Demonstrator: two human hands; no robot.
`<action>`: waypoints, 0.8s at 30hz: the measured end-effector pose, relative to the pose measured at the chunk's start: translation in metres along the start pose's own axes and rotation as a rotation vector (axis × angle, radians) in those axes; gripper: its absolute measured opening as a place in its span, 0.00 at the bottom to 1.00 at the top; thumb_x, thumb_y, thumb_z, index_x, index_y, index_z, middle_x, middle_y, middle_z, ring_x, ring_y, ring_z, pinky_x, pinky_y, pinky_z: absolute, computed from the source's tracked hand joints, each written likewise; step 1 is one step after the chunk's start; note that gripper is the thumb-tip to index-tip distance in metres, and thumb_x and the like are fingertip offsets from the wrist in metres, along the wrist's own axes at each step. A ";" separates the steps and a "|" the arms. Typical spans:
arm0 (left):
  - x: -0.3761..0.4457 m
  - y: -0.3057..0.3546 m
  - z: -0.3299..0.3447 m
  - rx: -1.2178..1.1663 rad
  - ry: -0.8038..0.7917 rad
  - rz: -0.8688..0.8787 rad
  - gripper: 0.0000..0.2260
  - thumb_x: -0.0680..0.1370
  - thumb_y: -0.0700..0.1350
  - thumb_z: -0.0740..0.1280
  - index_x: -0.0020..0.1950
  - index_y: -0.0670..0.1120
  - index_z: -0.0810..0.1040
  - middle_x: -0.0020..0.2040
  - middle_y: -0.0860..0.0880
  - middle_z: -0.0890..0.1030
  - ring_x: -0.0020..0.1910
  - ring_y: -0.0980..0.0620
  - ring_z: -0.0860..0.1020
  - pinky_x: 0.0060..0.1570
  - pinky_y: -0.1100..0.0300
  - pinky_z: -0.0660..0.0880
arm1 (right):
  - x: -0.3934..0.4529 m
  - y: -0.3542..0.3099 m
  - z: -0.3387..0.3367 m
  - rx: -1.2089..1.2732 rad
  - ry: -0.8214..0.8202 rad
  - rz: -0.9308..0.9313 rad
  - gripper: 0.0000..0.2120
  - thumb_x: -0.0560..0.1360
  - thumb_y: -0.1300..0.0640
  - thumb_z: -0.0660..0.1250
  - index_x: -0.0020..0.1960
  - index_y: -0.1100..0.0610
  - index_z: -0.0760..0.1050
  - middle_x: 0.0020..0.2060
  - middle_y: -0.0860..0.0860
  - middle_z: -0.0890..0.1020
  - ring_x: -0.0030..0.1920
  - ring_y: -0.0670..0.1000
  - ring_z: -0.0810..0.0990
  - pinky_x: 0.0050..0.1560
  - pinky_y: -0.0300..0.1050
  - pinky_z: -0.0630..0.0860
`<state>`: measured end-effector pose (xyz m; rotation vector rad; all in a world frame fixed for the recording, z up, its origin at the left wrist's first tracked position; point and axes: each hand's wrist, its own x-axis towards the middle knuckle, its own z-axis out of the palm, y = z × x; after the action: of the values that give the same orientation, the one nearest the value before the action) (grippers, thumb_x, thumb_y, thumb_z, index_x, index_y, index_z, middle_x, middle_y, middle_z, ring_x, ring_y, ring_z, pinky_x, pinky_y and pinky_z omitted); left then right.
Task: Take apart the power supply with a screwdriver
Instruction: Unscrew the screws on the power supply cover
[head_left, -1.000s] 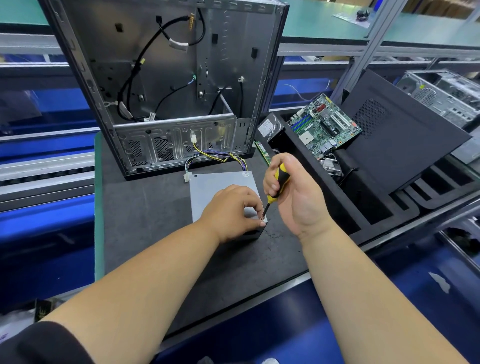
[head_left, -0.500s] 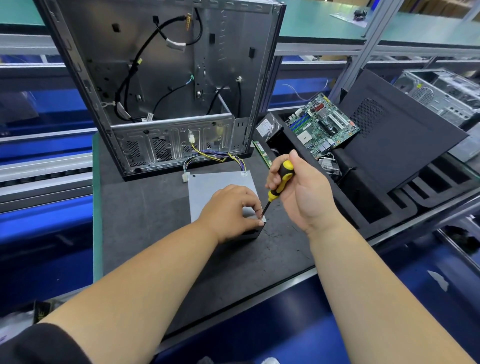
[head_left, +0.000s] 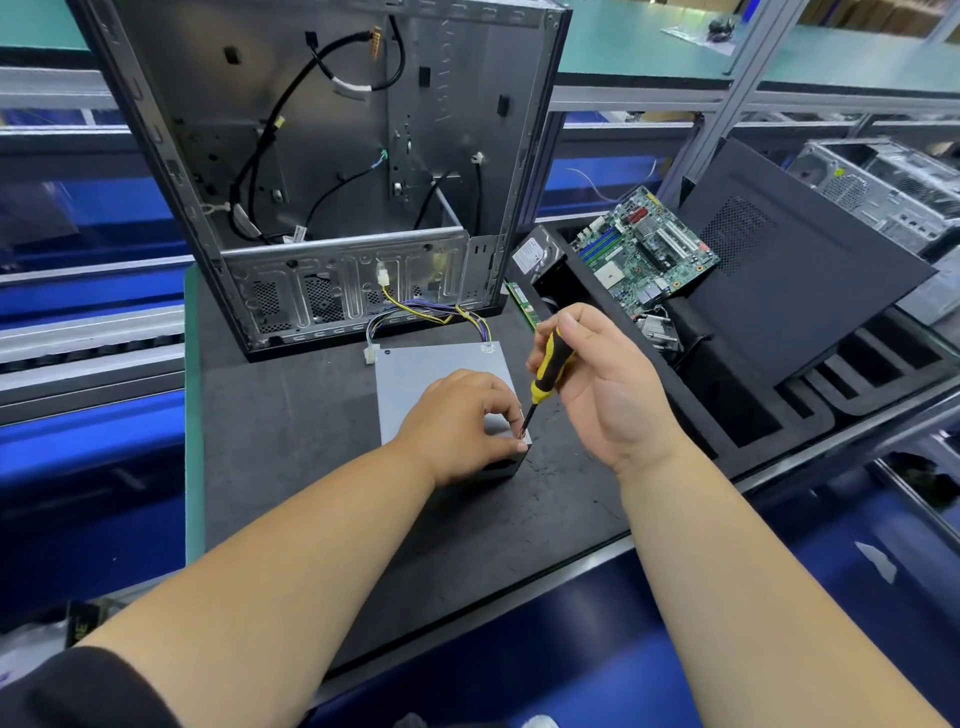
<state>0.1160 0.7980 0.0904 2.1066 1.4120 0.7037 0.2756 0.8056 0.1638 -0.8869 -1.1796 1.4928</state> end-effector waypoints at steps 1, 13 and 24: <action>0.000 0.000 0.000 0.001 0.001 0.003 0.10 0.70 0.55 0.77 0.37 0.60 0.76 0.50 0.60 0.79 0.55 0.55 0.73 0.60 0.51 0.69 | 0.000 0.000 0.001 -0.007 -0.004 -0.004 0.08 0.76 0.54 0.63 0.42 0.56 0.78 0.37 0.52 0.76 0.40 0.53 0.75 0.39 0.42 0.72; 0.000 0.000 0.000 -0.001 0.010 -0.002 0.08 0.69 0.55 0.77 0.39 0.57 0.79 0.49 0.60 0.79 0.55 0.55 0.72 0.60 0.52 0.69 | 0.006 0.003 0.003 0.035 -0.036 -0.015 0.09 0.78 0.54 0.59 0.45 0.59 0.73 0.34 0.54 0.76 0.38 0.52 0.75 0.42 0.44 0.69; 0.000 0.000 0.000 -0.009 -0.004 -0.002 0.09 0.70 0.55 0.77 0.37 0.60 0.77 0.50 0.60 0.79 0.55 0.55 0.73 0.60 0.51 0.69 | 0.004 0.002 0.012 0.073 -0.003 -0.006 0.17 0.83 0.52 0.52 0.40 0.58 0.69 0.27 0.51 0.68 0.31 0.50 0.64 0.37 0.45 0.61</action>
<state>0.1159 0.7980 0.0908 2.0979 1.4063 0.7038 0.2632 0.8063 0.1647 -0.8318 -1.1218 1.5231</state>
